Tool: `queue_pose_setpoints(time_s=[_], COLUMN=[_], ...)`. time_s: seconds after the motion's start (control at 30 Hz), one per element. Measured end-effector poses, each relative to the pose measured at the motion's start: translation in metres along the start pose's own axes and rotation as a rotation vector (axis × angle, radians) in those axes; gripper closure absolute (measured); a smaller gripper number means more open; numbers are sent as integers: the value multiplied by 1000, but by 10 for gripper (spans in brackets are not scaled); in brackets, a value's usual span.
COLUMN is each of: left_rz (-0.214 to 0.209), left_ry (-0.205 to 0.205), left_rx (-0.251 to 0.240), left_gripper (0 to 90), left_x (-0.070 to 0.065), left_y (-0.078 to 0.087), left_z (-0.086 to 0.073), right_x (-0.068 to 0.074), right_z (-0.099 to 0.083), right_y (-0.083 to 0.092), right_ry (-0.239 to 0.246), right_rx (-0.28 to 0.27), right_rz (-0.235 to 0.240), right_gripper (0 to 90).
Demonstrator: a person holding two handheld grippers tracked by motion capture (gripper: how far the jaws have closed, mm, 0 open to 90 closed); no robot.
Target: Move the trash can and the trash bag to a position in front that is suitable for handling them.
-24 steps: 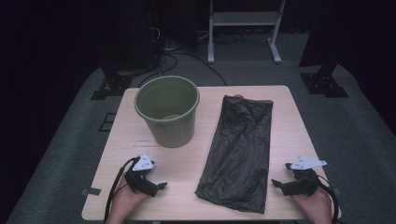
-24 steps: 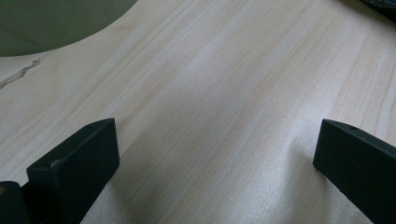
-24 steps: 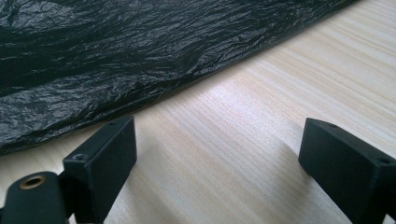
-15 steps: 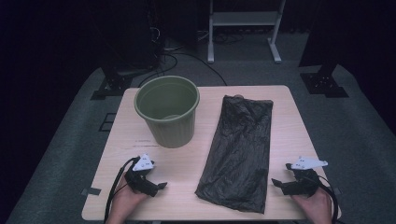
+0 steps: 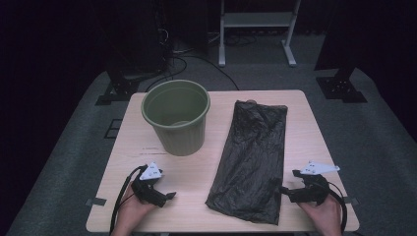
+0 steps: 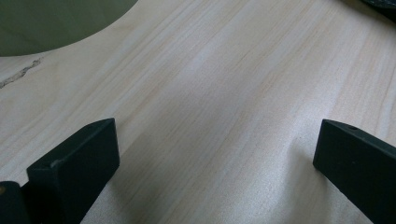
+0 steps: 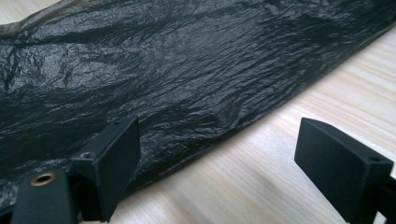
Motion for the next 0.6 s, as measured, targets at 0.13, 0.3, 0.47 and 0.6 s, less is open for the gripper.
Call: queue_pose_setpoints(time_s=[0.13, 0.3, 0.47, 0.6], left_rz=[0, 0, 0, 0], left_ry=[0, 0, 0, 0], left_rx=[0, 0, 0, 0], left_gripper=[0, 0, 0, 0], left_x=[0, 0, 0, 0], left_y=[0, 0, 0, 0], left_z=[0, 0, 0, 0], right_x=[5, 13, 15, 13], right_z=[0, -1, -3, -3], right_y=[-6, -13, -18, -16], right_ry=[1, 28, 48, 53], right_rx=[22, 52, 81, 78], right_rz=[2, -7, -33, -44], right_gripper=[139, 200, 273, 437])
Point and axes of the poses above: each handheld gripper's, and its own axes: y roughly backward along the jaws, z roughly out of its top, x roughly to its left, the point moved 6 cm from there along -y, roughly forward along the jaws, and after that the axes turned 12 degrees about -z, right-handed, at the moved point
